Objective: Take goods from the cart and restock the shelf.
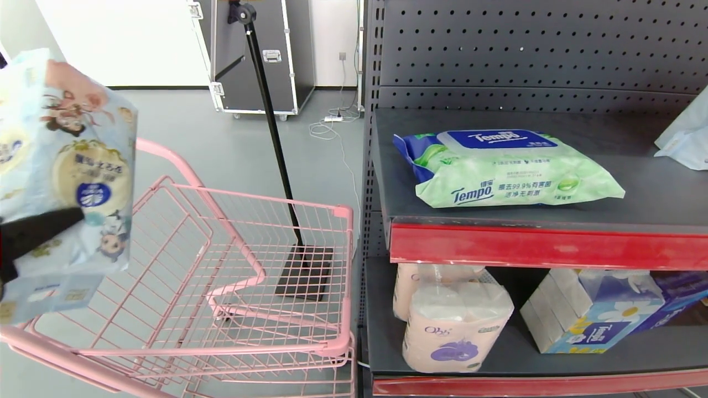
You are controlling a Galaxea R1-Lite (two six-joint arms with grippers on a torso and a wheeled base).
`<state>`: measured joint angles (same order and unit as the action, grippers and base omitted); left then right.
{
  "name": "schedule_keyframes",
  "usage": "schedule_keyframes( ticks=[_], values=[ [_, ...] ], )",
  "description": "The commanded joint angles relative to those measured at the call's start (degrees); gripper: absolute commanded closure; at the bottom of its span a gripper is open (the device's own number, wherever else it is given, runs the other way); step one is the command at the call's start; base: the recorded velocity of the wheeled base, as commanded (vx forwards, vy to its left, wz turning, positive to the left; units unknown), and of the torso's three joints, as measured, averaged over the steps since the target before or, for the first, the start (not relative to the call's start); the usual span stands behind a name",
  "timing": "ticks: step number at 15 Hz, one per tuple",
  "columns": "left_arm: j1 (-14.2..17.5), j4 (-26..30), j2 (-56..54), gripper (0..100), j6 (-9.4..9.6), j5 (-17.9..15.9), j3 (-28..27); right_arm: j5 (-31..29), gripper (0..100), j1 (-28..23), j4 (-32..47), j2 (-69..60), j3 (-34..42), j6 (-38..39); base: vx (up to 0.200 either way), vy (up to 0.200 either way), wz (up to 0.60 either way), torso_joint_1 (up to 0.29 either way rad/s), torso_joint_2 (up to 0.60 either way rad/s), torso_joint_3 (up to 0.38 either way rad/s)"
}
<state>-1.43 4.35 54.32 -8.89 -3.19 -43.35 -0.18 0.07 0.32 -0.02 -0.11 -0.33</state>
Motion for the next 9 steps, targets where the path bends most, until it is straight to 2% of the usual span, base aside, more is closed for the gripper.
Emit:
schedule_keyframes(
  ticks=[1,2,4,6,7,9],
  values=[
    [0.2,13.1,-23.6,100,0.01,-0.5,2.6,0.0,0,0.0,-0.1,0.0,0.0,-0.1,0.000,0.000,0.00,0.000,0.00,0.000],
    [-0.8,16.7,-30.3,100,0.36,-1.0,4.5,0.0,0,0.0,-0.1,0.0,-0.1,-0.1,0.000,0.000,0.00,0.000,0.00,0.000],
    [-2.9,21.0,-39.8,100,2.73,-1.1,8.0,0.0,0,0.0,-0.1,0.0,0.0,-0.1,0.000,0.000,0.00,0.000,0.00,0.000],
    [-2.8,24.1,-44.8,100,3.35,-0.9,9.3,0.0,0,0.0,-0.1,0.0,0.0,-0.3,0.000,0.000,0.00,0.011,-0.06,-0.043],
    [-2.8,25.7,-47.6,100,4.67,-0.8,10.8,0.0,0,0.0,-0.1,0.0,0.0,-0.2,0.000,0.000,0.00,0.061,-0.29,-0.207],
    [-3.1,25.4,-47.6,100,4.93,-1.2,10.9,0.0,0,0.0,-0.1,0.0,0.0,-0.1,0.000,0.000,0.00,0.110,-0.42,-0.300]
  ],
)
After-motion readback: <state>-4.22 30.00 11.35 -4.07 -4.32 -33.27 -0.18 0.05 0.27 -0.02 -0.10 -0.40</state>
